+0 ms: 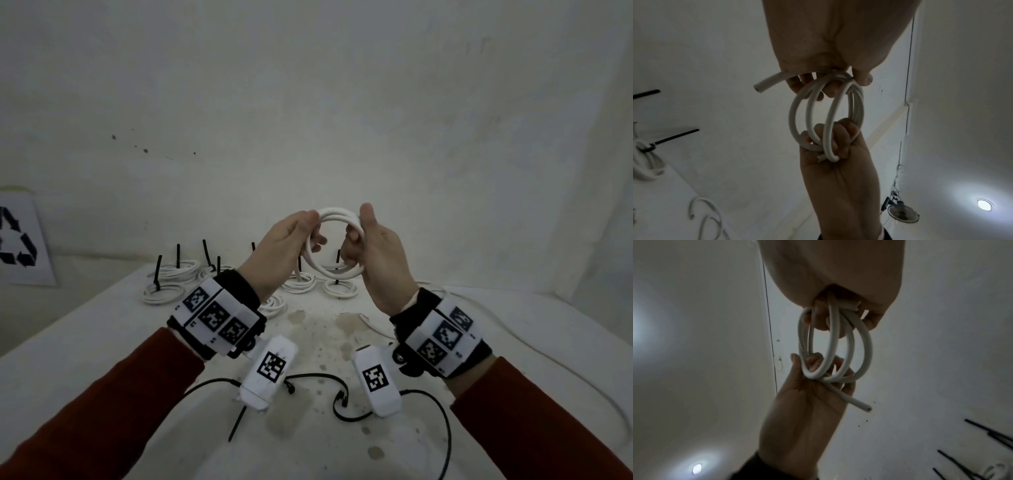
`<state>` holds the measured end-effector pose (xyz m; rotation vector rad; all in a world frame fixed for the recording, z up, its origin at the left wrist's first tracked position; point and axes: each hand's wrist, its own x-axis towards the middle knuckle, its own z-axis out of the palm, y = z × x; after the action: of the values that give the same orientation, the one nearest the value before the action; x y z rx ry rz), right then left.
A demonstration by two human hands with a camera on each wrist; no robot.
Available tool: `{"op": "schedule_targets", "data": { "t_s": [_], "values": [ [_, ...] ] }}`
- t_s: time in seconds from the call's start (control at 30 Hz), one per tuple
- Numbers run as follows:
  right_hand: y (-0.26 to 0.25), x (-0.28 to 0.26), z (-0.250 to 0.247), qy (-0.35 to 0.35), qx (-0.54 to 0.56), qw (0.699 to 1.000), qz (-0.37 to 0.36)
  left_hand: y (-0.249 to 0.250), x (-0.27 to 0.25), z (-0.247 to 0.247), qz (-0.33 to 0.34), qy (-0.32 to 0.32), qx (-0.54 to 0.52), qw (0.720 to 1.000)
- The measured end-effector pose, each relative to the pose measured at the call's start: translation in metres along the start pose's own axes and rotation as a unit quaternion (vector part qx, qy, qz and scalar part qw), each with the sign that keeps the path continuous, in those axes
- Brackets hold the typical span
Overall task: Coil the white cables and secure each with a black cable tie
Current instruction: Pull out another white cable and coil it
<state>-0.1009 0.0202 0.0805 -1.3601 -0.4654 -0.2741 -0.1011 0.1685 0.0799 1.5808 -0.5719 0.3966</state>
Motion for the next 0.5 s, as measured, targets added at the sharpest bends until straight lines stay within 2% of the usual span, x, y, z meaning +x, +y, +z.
{"op": "schedule_targets", "data": {
  "t_s": [0.1, 0.17, 0.27, 0.37, 0.43, 0.5],
  "values": [
    [0.006, 0.000, -0.007, -0.008, -0.093, 0.995, -0.028, 0.000, -0.003, 0.002, -0.020, -0.009, -0.011, 1.000],
    [0.004, 0.000, -0.012, -0.025, -0.138, 0.990, -0.014, -0.003, -0.004, 0.001, -0.026, -0.013, -0.002, 1.000],
    [-0.001, -0.001, -0.011, -0.087, -0.052, 0.992, 0.073, -0.005, -0.002, 0.000, -0.048, -0.010, 0.010, 0.999],
    [-0.003, -0.004, -0.006, -0.088, 0.039, 0.982, 0.161, -0.005, -0.001, 0.004, -0.059, -0.017, 0.049, 0.997],
    [-0.004, -0.005, -0.005, -0.075, 0.079, 0.979, 0.175, -0.005, -0.001, 0.004, -0.070, -0.026, 0.020, 0.997],
    [-0.003, -0.004, -0.004, -0.049, 0.106, 0.979, 0.169, -0.006, -0.003, 0.004, -0.091, -0.032, -0.056, 0.994]
  ]
}}
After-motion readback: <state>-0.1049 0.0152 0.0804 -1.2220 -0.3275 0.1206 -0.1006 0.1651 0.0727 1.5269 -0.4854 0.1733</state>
